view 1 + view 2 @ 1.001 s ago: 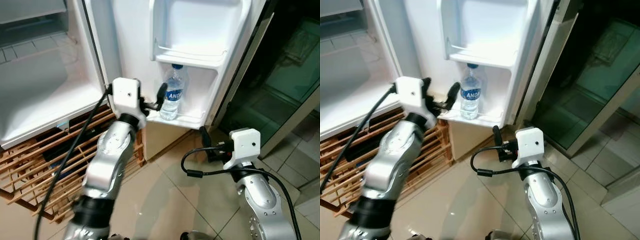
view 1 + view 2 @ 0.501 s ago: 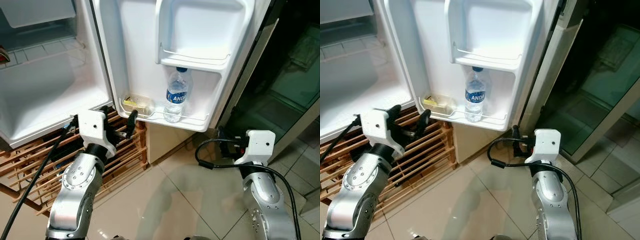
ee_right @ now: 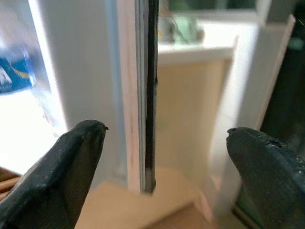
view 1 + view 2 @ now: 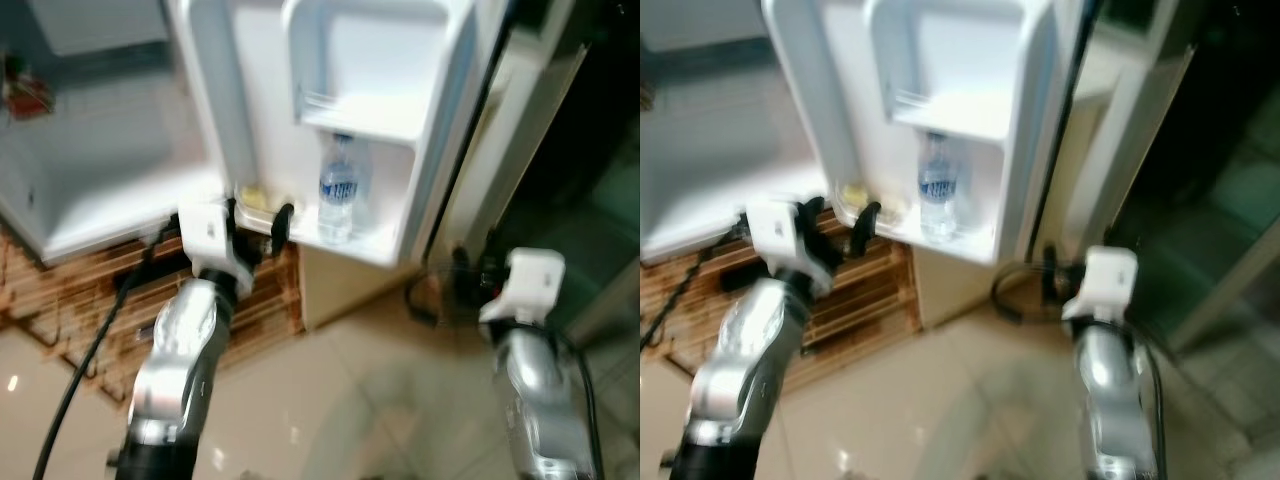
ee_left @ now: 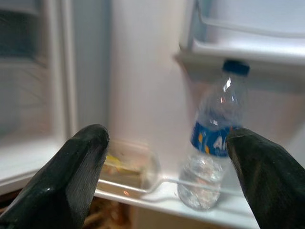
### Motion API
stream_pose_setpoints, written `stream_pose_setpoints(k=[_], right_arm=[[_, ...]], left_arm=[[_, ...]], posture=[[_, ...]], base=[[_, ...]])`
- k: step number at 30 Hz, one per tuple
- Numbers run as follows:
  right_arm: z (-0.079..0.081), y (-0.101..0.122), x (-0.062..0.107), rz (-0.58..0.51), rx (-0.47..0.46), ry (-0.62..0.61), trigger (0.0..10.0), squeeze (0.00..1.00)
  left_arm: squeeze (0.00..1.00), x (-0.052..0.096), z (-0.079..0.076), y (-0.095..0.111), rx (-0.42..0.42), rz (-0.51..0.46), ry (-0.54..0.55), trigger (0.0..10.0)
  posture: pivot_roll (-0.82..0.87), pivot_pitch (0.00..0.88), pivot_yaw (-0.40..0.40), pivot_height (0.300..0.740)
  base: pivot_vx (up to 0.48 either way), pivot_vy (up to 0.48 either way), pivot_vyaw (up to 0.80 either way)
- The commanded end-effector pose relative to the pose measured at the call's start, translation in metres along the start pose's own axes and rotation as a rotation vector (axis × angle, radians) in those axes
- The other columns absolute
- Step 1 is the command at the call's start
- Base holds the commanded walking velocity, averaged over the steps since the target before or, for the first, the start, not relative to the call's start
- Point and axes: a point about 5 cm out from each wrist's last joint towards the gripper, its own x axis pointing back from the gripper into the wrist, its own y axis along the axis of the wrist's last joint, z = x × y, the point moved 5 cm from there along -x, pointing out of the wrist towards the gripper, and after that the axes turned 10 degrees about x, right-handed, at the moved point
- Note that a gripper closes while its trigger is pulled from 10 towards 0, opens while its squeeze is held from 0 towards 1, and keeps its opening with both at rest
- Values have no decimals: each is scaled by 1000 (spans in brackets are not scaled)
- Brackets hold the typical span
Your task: Restocking fridge
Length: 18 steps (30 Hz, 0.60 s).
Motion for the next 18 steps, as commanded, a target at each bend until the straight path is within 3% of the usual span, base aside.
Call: stream_pose_setpoints(k=[1,8,18], right_arm=[[-9,0,-3,-5,21,-20,10000,102],[-8,13,-20,-46,38,7,10000,114],[-5,18,-28,-64,52,36,10000,129]], left_arm=[[0,-3,0,0,1,-6,11,10000],[0,-13,3,-1,13,-24,71,10000],[0,-21,3,1,25,-48,116,10000]], posture=[[-120,0,46,740],[-133,0,17,740],[-129,0,-11,740]], base=[[0,-442,681],[0,-447,648],[0,-450,591]])
